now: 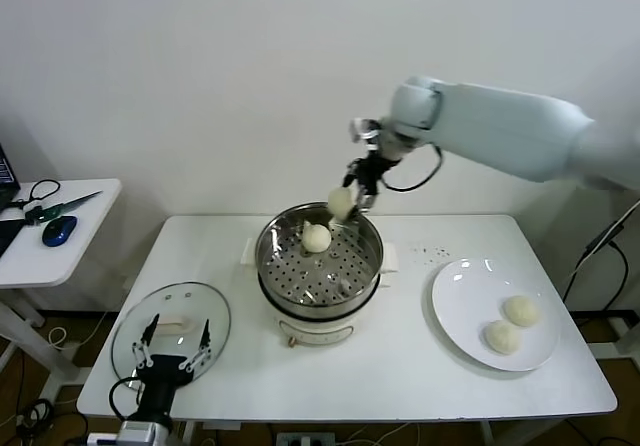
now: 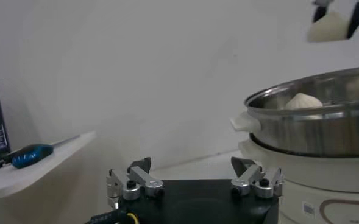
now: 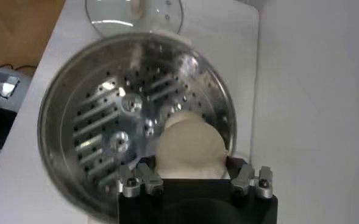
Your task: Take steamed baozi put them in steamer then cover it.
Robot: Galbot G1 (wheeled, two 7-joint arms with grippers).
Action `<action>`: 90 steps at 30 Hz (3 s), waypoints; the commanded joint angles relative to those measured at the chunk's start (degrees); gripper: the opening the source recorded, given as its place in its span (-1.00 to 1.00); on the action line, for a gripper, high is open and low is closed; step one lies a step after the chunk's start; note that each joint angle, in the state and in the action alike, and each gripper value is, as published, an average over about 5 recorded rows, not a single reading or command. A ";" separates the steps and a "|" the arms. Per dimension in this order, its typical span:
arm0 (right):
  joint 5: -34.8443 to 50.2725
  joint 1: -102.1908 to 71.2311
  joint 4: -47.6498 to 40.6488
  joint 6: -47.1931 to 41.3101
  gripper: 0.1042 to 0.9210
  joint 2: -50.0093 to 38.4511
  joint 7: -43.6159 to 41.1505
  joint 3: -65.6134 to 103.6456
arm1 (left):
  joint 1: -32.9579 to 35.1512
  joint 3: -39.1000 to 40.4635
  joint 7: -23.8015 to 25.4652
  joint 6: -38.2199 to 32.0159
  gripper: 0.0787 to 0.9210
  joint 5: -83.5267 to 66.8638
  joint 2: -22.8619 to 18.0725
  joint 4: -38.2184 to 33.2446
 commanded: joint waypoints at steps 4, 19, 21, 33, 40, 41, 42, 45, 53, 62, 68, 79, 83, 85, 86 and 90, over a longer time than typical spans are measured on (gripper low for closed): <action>2.62 -5.85 -1.05 -3.19 0.55 11.19 5.33 -3.29 | 0.25 -0.23 -0.03 -0.30 0.77 -0.33 0.48 0.39; 2.47 -10.14 -2.56 -4.77 0.57 12.20 8.04 -3.10 | -0.36 -0.38 0.09 -0.12 0.77 -0.23 0.27 0.96; 2.48 -10.25 -2.54 -4.78 0.57 12.03 8.18 -3.15 | -0.48 -0.32 0.10 -0.09 0.77 -0.16 0.23 1.06; 2.04 -7.66 -0.17 -5.37 0.75 9.10 6.63 -2.43 | -1.03 -0.24 0.12 -0.05 0.77 0.01 0.21 1.70; 1.64 -0.25 3.28 -3.44 0.76 2.51 2.24 -2.44 | -1.12 -0.09 0.11 -0.06 0.77 0.29 0.15 1.76; 1.58 0.92 4.12 -3.16 0.76 1.03 1.67 -2.55 | -1.12 -0.09 0.10 -0.06 0.77 0.32 0.14 1.76; 1.53 2.15 5.19 -2.85 0.76 -0.90 1.12 -2.70 | -1.12 -0.09 0.10 -0.06 0.77 0.35 0.13 1.76; 1.29 4.93 8.74 -2.38 0.76 -7.25 0.32 -3.25 | -1.19 -0.10 0.10 -0.04 0.77 0.52 0.14 1.80; -7.29 7.75 20.00 -1.44 0.76 -25.92 -1.60 -5.61 | -1.36 -0.17 0.11 0.19 0.77 1.17 0.12 1.71; -27.59 -4.95 24.08 1.15 0.76 -43.37 -4.86 2.14 | -1.49 -1.12 0.16 1.05 0.77 1.49 -0.63 1.13; -38.00 -20.80 20.22 3.75 0.76 -48.55 -6.21 14.04 | -1.07 -1.74 0.15 1.69 0.77 1.94 -0.94 0.29; -46.11 -39.08 14.81 6.29 0.76 -49.10 -7.71 29.92 | -0.08 -2.13 -0.03 1.83 0.77 3.31 -1.88 0.34; -47.37 -41.56 13.70 6.56 0.76 -48.40 -7.81 31.43 | 0.15 -2.17 -0.09 1.84 0.77 3.47 -2.12 0.30; -48.02 -42.43 13.38 6.72 0.76 -48.22 -7.84 31.93 | 0.25 -2.17 -0.12 1.83 0.77 3.49 -2.19 0.34; -48.37 -42.88 13.14 6.83 0.76 -48.11 -7.84 32.23 | 0.29 -2.16 -0.12 1.81 0.77 3.50 -2.22 0.37; -49.39 -44.26 11.81 7.13 0.76 -47.37 -7.66 33.55 | 0.54 -2.13 -0.16 1.62 0.77 3.59 -2.29 0.54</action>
